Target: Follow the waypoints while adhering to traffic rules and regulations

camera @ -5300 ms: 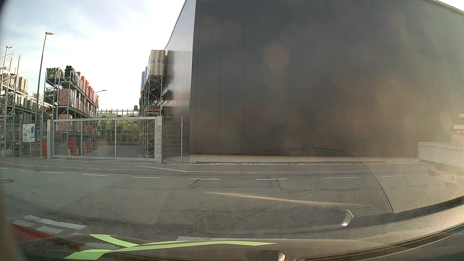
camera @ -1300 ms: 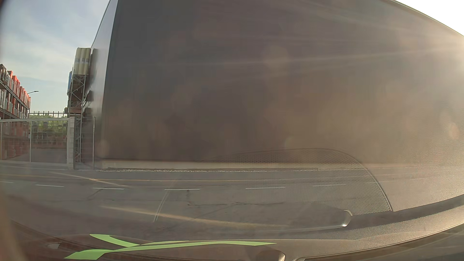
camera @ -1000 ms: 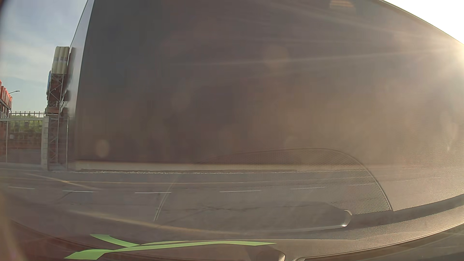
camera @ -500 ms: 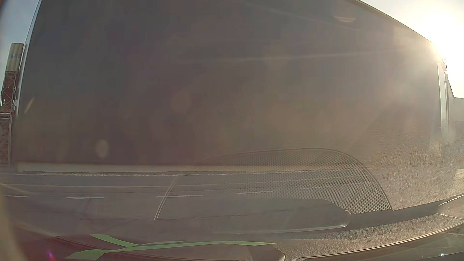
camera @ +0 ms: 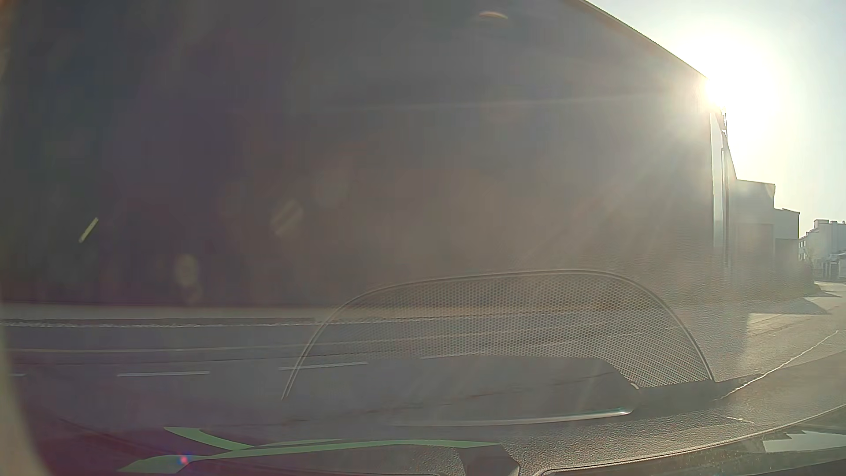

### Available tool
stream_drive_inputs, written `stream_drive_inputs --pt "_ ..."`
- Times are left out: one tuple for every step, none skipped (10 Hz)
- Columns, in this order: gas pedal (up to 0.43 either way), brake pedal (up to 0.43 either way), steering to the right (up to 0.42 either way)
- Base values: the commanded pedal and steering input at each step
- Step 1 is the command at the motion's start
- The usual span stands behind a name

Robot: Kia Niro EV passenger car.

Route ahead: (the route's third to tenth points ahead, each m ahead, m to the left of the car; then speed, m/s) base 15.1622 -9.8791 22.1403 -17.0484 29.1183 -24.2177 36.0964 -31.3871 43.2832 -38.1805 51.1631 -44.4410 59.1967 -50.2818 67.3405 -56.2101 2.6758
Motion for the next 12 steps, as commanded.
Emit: stream_drive_inputs --pt "0.150 0.000 0.658" --pt "0.150 0.000 0.623" --pt "0.150 0.000 0.580" --pt "0.150 0.000 0.520" --pt "0.150 0.000 0.475" --pt "0.150 0.000 0.461" --pt "0.150 0.000 0.473" --pt "0.150 0.000 0.494" --pt "0.150 0.000 0.498" --pt "0.150 0.000 0.489" --pt "0.150 0.000 0.470" --pt "0.157 0.000 0.446"
